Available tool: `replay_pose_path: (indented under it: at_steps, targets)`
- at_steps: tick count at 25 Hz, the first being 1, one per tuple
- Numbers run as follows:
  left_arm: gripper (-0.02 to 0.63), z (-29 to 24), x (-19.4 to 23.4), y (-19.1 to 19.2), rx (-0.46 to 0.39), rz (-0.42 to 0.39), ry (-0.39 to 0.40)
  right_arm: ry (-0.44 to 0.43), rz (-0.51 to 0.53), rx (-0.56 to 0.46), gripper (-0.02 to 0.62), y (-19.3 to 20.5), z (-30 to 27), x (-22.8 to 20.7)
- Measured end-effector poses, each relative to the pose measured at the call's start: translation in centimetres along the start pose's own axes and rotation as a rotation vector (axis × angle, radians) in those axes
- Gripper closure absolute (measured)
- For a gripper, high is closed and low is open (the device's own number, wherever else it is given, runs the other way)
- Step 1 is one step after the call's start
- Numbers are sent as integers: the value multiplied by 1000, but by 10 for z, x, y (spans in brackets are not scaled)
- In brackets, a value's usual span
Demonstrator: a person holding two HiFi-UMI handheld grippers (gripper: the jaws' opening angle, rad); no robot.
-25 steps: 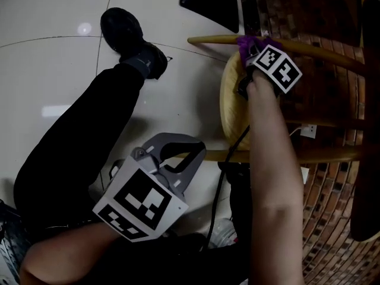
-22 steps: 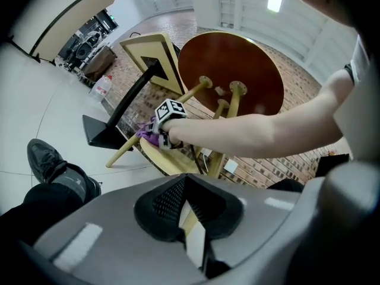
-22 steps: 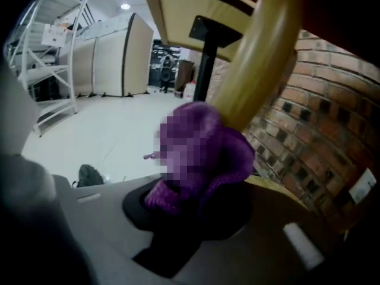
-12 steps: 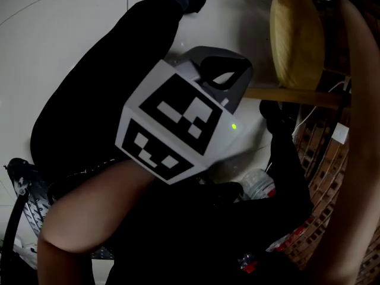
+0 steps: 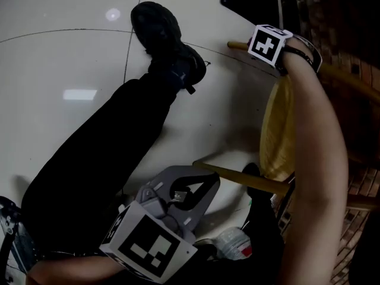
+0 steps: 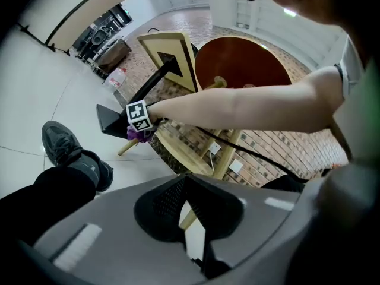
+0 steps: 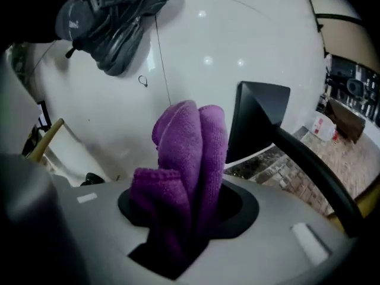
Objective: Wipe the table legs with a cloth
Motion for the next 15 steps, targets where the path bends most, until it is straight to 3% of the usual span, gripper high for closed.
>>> replay_pose_path:
  at_steps: [4, 6, 12, 15]
  targets:
    - [594, -4, -4, 3, 47, 7, 22, 50, 183, 113, 382, -40, -41, 12]
    - [594, -6, -5, 7, 66, 27, 21, 85, 207, 140, 385, -58, -57, 16]
    - [594, -16, -4, 11, 82, 37, 18, 233, 357, 114, 404, -110, -96, 38]
    - [594, -19, 2, 12, 78, 49, 11, 251, 384, 20, 463, -123, -79, 45]
Point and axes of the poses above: the fingertips, and each gripper's own axes: z backward along the fingers, x to its left, y out of its underside, the point moved 6 cm from there along z, backward along the fingers, and after that the axes turned 5 degrees about -z, right-handed, at the moved point
